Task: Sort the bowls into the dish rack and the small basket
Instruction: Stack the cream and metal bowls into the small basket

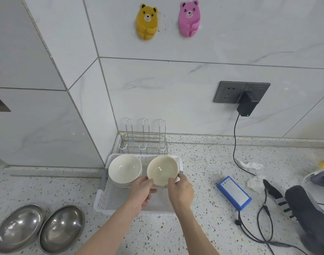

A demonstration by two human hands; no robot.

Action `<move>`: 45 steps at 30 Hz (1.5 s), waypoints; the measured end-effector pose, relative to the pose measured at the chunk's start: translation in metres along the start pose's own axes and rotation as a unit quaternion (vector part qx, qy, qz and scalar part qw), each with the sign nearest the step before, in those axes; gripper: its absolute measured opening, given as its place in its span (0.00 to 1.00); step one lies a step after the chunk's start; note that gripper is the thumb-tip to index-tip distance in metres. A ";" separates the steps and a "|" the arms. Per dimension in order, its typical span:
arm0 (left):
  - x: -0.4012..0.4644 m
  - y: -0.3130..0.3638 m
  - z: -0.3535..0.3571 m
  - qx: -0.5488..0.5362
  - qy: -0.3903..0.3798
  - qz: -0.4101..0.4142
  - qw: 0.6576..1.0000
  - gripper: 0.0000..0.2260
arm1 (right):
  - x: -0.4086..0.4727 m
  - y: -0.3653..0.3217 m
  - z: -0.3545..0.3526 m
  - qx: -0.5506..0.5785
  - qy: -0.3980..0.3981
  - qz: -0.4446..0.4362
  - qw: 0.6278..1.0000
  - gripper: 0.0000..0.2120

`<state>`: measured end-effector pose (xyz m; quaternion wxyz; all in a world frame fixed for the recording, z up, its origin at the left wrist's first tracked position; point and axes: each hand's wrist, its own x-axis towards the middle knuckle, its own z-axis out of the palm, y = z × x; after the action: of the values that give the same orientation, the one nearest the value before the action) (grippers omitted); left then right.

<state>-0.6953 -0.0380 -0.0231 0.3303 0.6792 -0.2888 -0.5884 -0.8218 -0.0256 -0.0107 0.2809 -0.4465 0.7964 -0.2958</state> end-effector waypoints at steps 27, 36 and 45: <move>0.005 -0.001 0.004 -0.100 -0.050 -0.053 0.992 0.07 | -0.017 -0.001 -0.009 0.068 -0.121 0.050 0.989 0.13; 0.001 0.004 -0.001 -0.125 -0.090 -0.101 0.983 0.10 | -0.013 -0.005 -0.012 0.215 -0.143 0.156 0.953 0.09; -0.048 0.012 -0.036 -0.134 -0.147 -0.062 0.978 0.10 | -0.031 -0.012 -0.022 0.222 -0.120 0.163 0.954 0.08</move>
<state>-0.6667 -0.0040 0.0182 0.3350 0.5512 -0.2101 -0.7347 -0.8171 0.0010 0.0180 0.5111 -0.2692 0.7326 -0.3598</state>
